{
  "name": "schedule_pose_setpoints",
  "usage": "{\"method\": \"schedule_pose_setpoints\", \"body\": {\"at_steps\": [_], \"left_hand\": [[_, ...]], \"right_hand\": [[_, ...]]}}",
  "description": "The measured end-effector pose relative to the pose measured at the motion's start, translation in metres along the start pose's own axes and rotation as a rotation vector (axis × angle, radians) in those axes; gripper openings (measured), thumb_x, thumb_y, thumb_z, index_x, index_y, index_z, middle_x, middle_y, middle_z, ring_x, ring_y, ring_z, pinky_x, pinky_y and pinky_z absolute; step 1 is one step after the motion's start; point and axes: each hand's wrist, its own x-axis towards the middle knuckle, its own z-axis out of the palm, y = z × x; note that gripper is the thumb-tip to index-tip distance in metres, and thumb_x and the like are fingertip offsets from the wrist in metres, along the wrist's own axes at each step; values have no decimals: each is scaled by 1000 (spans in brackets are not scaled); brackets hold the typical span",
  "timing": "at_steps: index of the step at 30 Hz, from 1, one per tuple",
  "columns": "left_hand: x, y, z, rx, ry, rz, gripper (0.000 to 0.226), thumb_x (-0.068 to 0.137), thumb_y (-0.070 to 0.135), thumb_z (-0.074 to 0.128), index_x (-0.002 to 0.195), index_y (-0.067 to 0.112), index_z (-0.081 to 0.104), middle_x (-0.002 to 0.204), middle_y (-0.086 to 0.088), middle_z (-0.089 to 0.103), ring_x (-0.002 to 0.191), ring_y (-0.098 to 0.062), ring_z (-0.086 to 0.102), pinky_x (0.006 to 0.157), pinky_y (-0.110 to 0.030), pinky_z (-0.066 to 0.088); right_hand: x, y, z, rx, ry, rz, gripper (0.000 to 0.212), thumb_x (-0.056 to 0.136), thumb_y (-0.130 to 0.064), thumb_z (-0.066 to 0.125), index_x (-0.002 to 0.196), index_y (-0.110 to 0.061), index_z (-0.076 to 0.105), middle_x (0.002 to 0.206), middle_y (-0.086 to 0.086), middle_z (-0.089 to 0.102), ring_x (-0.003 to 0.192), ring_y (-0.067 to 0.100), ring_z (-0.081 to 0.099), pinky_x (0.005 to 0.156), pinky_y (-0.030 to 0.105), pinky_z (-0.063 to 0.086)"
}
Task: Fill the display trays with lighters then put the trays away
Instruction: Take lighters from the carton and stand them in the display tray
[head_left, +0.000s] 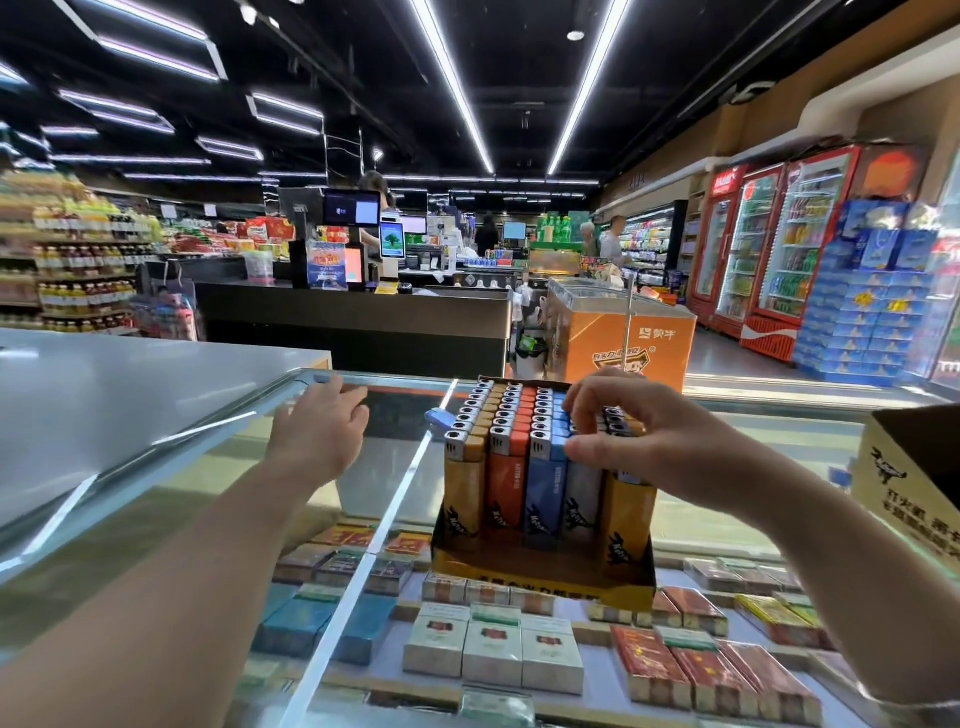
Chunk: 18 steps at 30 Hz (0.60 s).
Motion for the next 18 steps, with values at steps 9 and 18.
{"method": "schedule_pose_setpoints", "body": {"at_steps": [9,18], "left_hand": [[0,2,-4,51,19,-105,25,97,27,41,96,7,57,95,-12,62,84,-26,58,69,-35,46],[-4,7,-3,0,43,-169,34,90,11,52,123,9,42,107,-13,56,93,-28,55,72,-34,48]], "right_hand": [[0,1,0,5,14,-12,22,82,-20,66,67,-29,52,97,-7,54,101,5,48,74,17,44],[-2,-2,0,-16,13,-17,22,82,-19,65,68,-28,51,101,0,54,101,10,48,79,25,43]]}}
